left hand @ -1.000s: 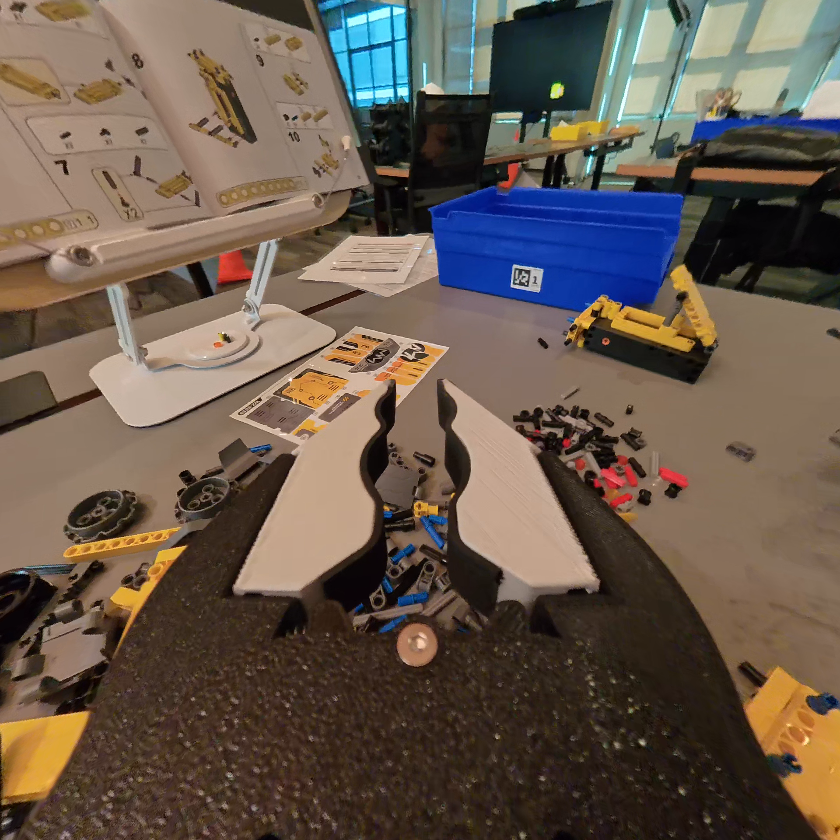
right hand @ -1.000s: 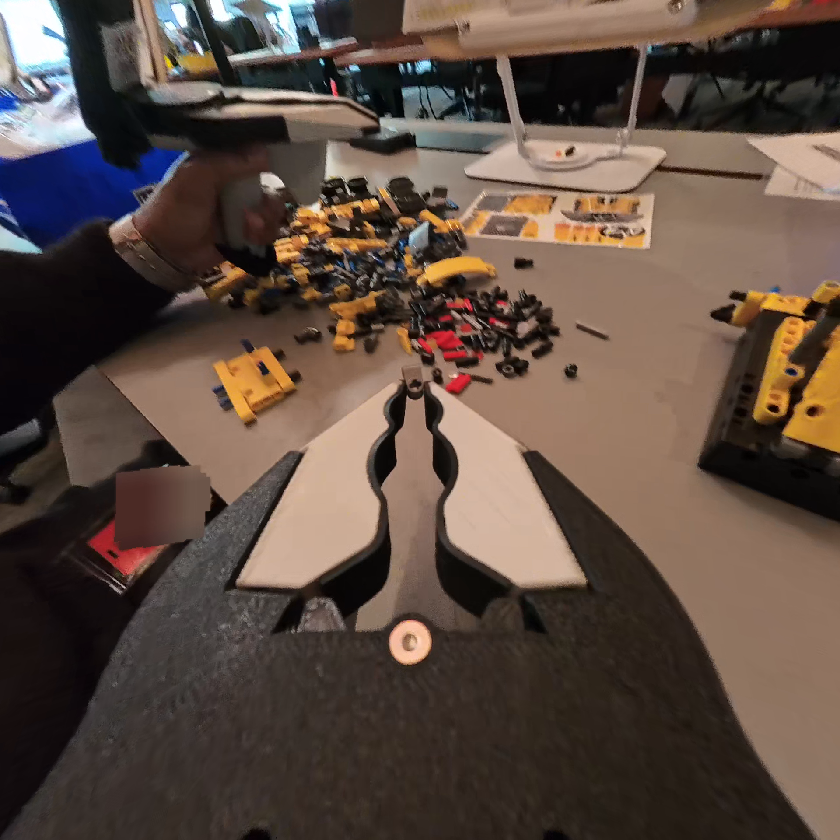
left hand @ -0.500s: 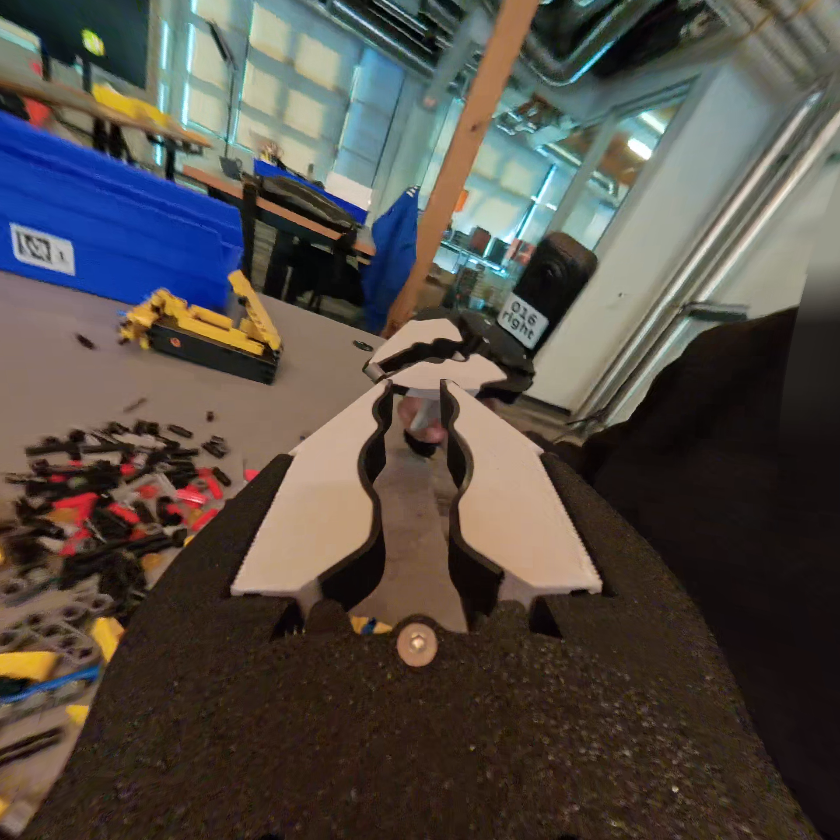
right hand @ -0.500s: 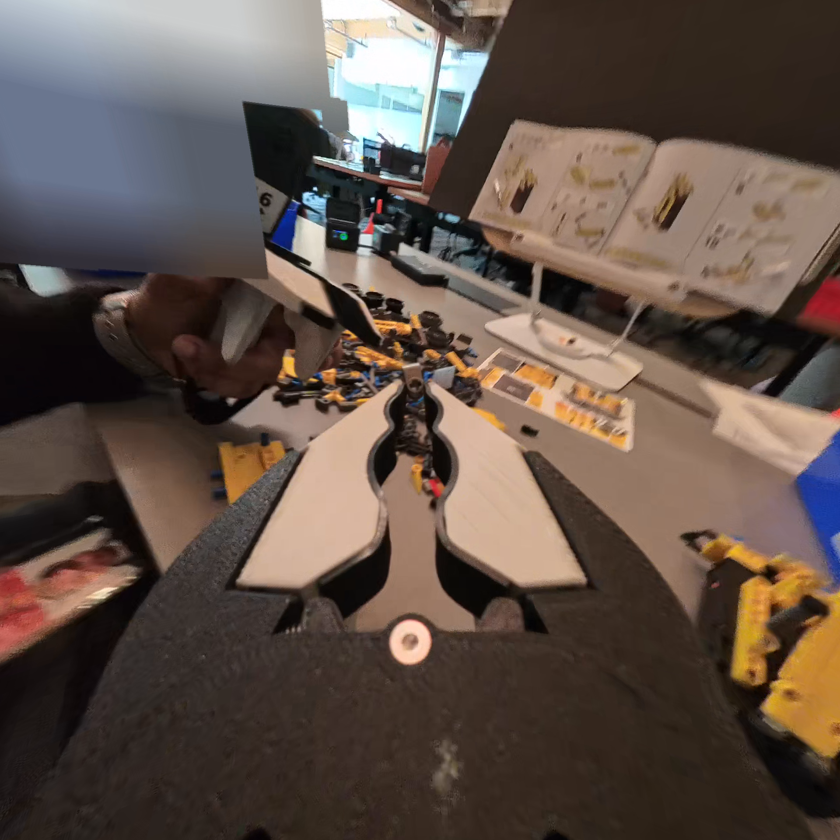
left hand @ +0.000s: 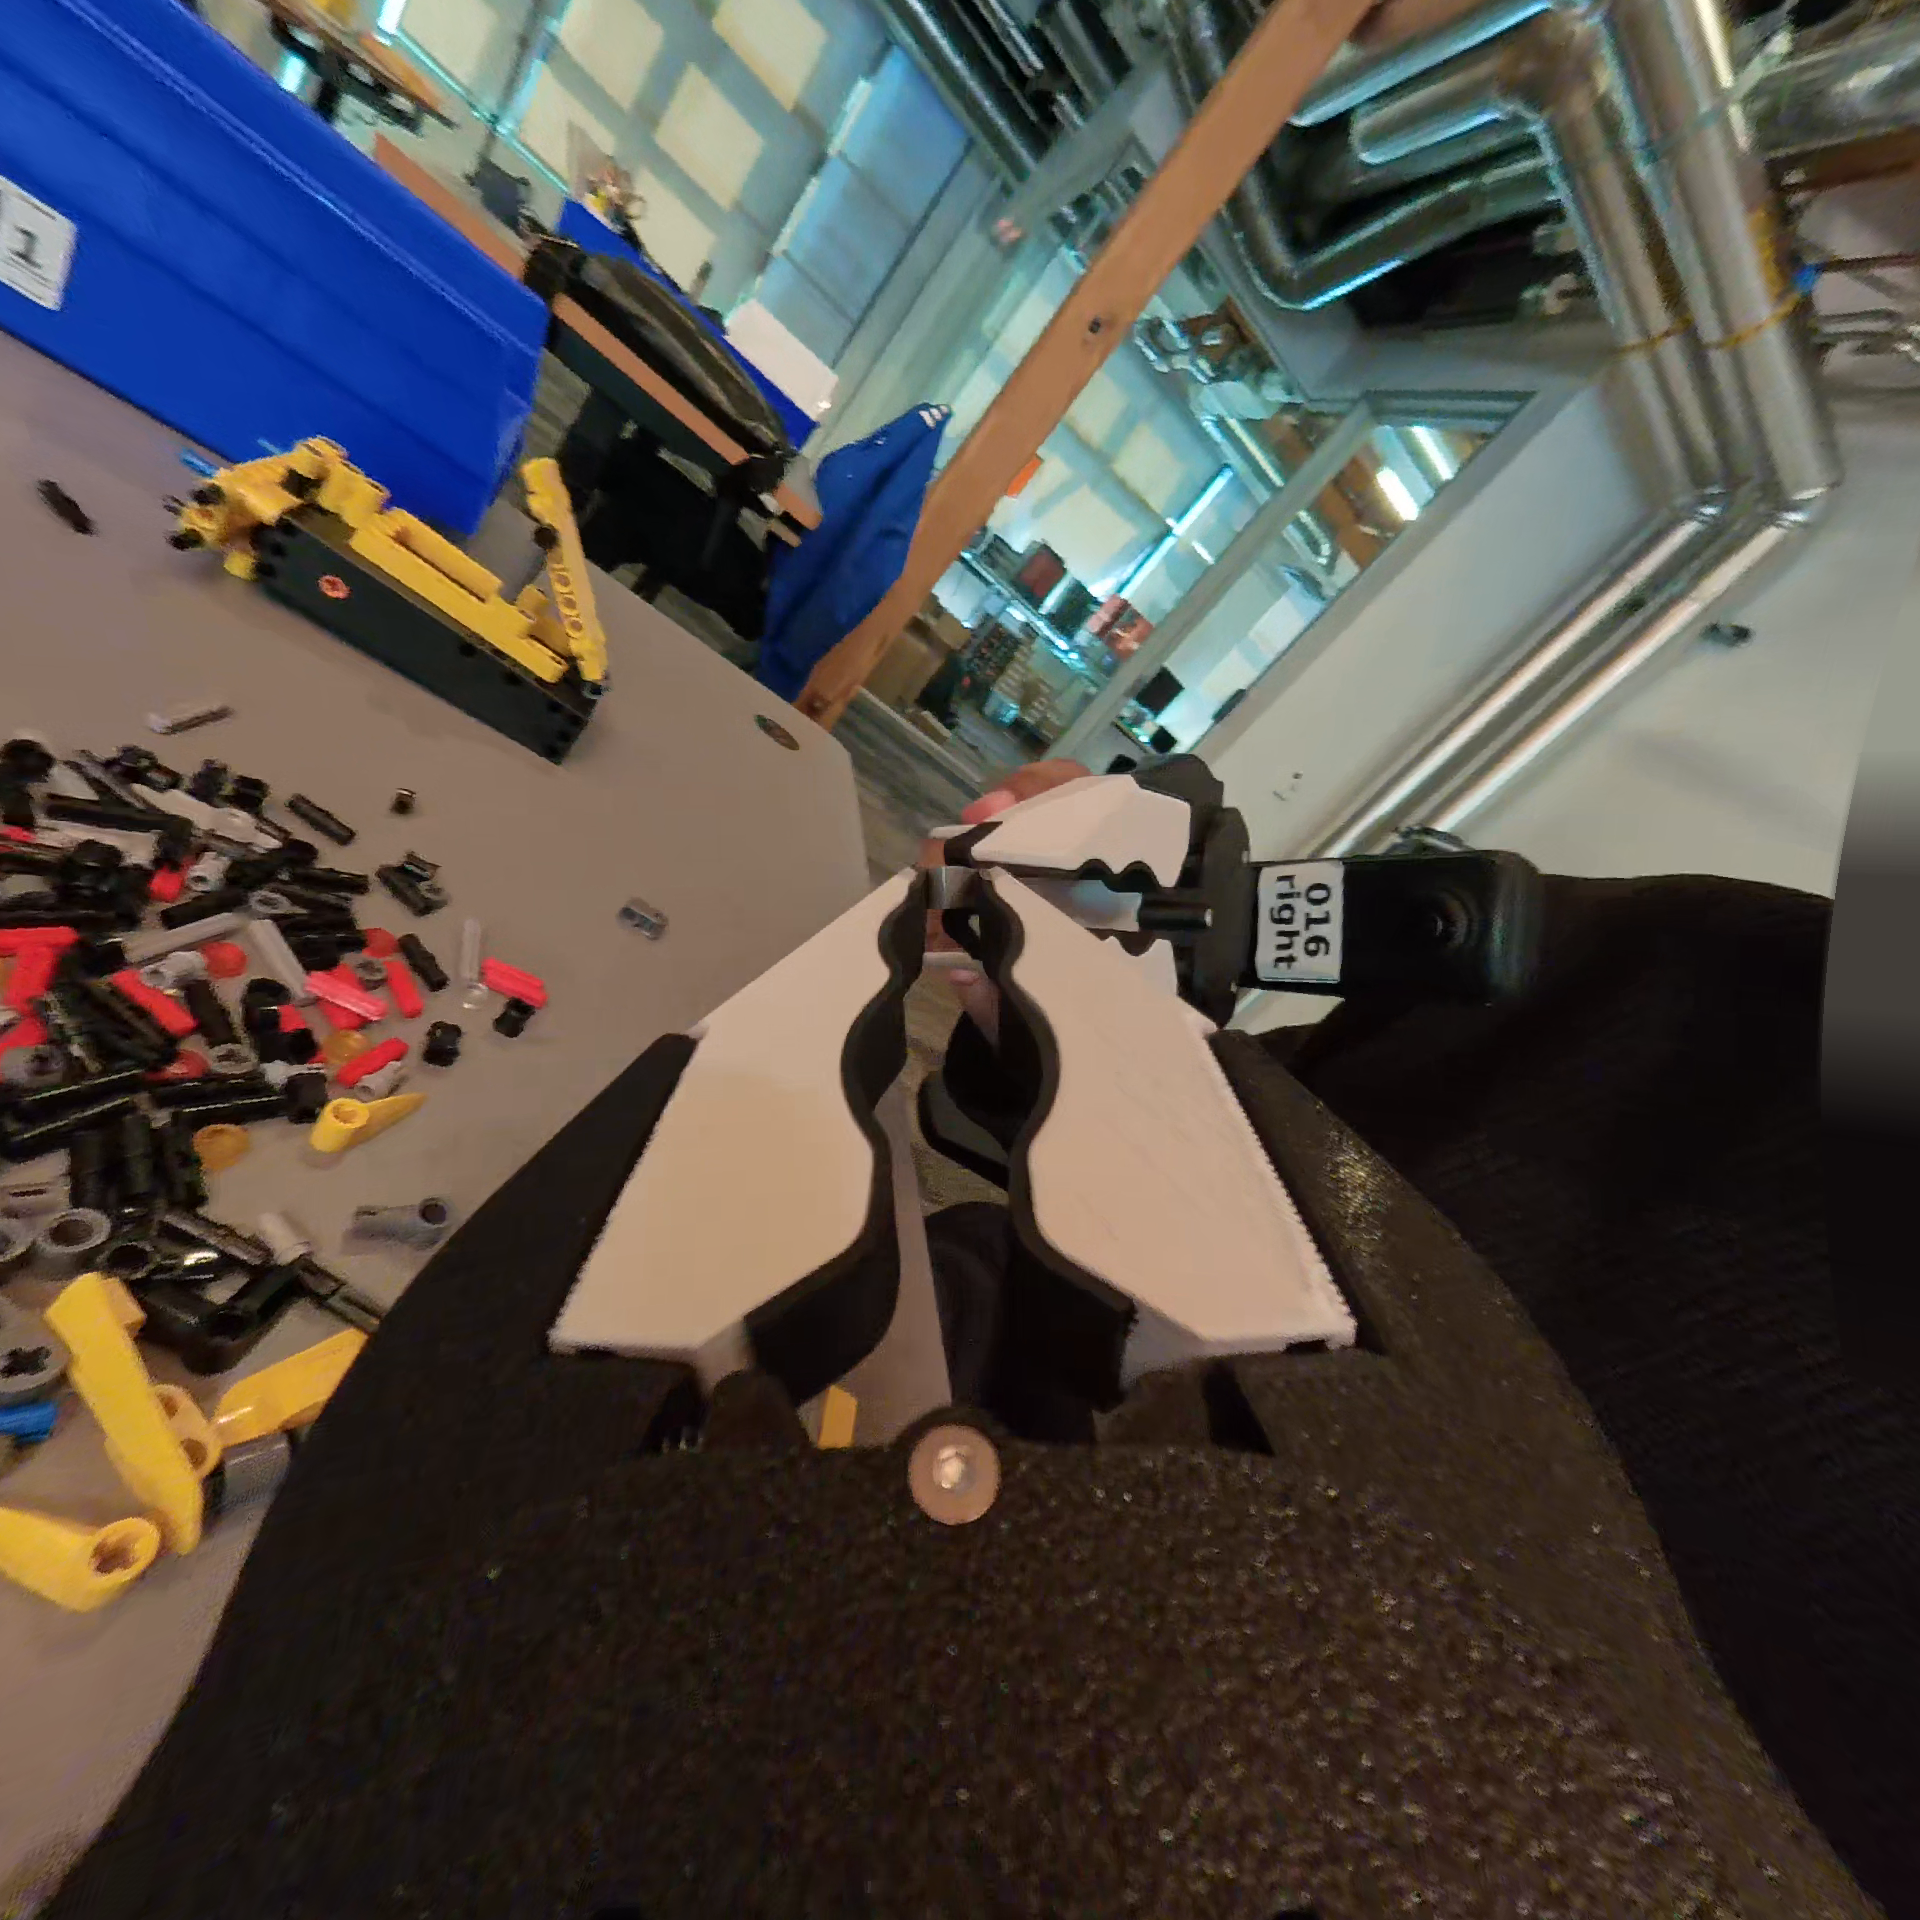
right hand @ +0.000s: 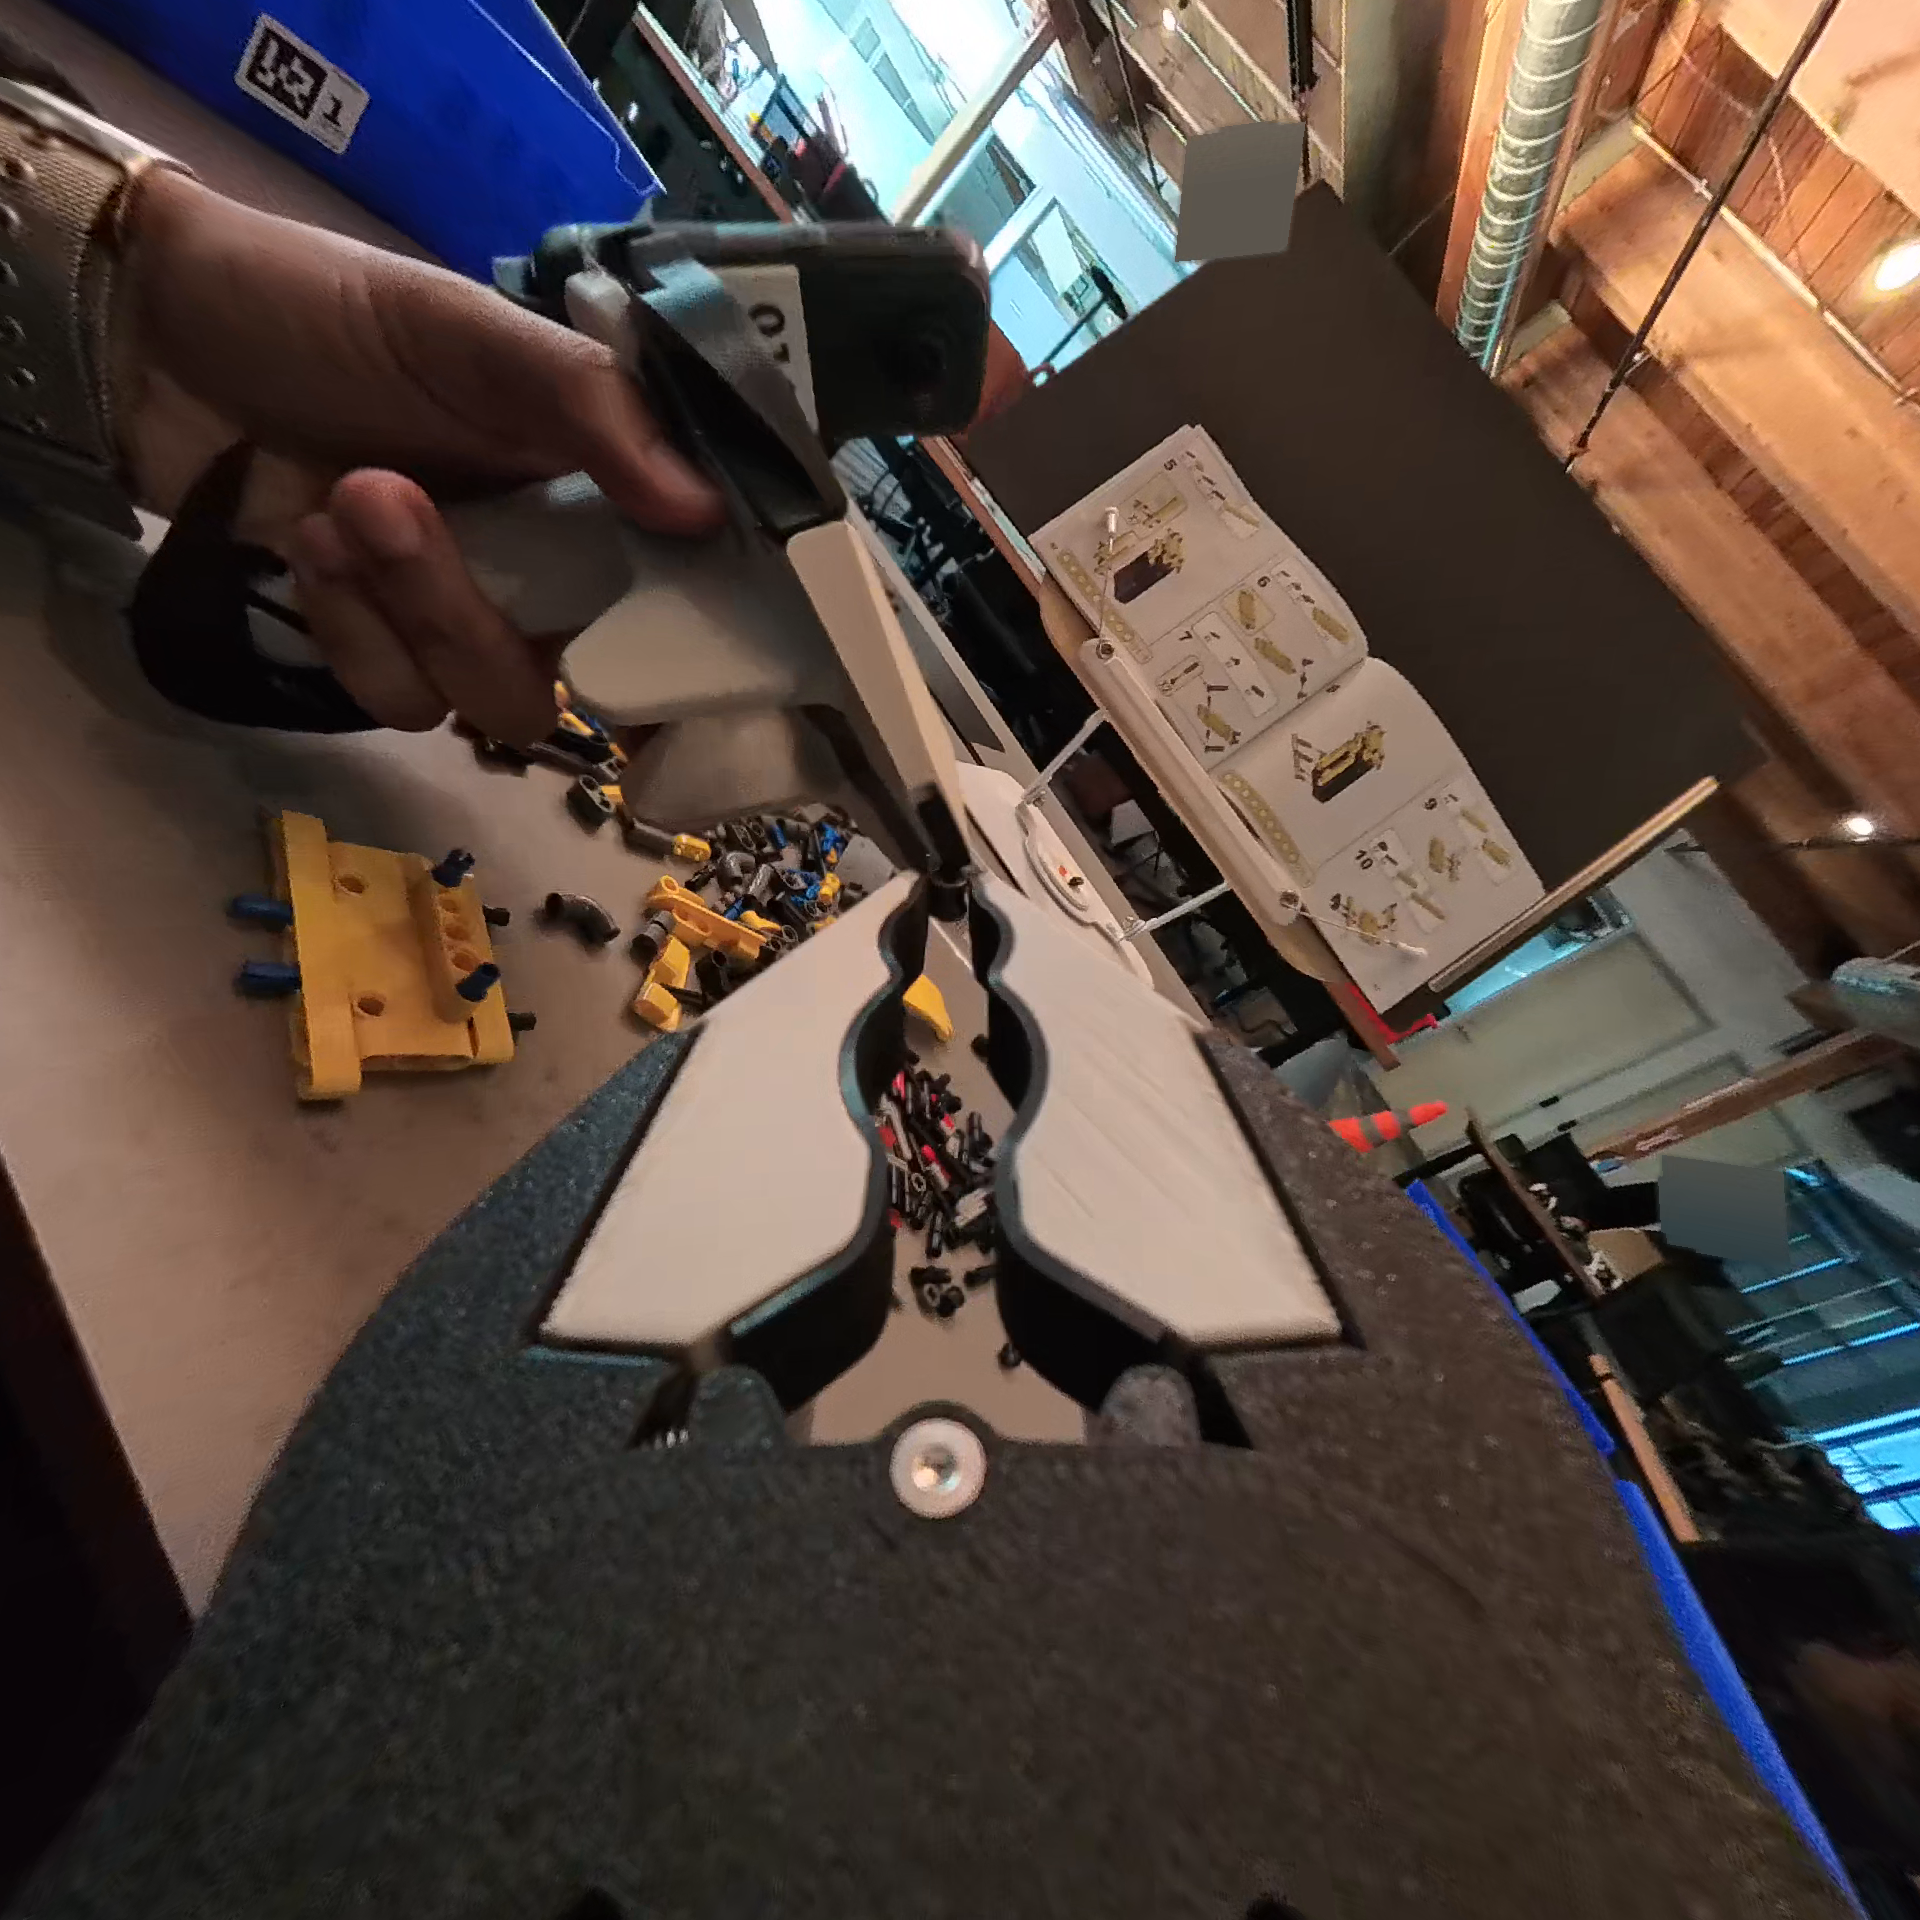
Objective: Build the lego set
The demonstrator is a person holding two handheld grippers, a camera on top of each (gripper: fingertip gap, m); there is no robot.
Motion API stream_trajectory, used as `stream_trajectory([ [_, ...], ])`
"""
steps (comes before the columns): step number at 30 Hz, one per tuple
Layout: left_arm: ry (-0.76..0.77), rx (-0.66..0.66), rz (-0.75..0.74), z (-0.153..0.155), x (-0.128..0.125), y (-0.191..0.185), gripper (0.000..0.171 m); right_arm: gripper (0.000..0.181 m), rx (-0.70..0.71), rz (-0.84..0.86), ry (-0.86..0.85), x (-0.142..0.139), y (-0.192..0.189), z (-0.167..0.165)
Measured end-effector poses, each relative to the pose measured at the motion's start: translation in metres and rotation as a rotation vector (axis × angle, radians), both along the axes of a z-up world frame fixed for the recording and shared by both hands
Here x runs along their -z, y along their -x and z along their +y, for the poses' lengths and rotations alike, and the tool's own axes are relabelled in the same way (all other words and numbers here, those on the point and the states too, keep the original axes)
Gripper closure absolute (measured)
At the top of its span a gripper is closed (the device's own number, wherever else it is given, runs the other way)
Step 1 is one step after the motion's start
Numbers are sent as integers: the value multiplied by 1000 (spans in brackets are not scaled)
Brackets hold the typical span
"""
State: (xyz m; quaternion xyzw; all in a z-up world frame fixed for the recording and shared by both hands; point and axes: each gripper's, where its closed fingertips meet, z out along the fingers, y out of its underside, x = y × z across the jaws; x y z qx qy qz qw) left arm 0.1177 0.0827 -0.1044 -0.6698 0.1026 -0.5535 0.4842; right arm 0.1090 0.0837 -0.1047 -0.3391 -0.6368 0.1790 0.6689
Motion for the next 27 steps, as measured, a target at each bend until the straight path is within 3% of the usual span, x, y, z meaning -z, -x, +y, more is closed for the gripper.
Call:
stream_trajectory([
  [8,5,278,-214,-34,-24,-12,165,170,-213,137,90,-25,-13,-32],
  [12,-5,326,-236,-43,-26,-14,164,174,-256,113,151,-26,-16,-43],
  [14,-77,248,-146,-42,-27,-10,160,175,-248,80,202,-28,-15,-43],
  [16,-108,100,-2,-34,-20,3,133,174,-248,20,276,-28,-15,-42],
  [17,-91,39,92,-32,-10,11,129,175,-247,-41,331,-23,-14,-42],
  [22,-34,-161,755,-32,62,54,129,174,-237,-613,659,51,-15,-54],
  [23,-32,-164,833,-33,72,58,129,174,-241,-688,681,62,-16,-60],
  [27,16,-39,843,-49,92,42,128,174,-255,-880,594,91,-11,-86],
])
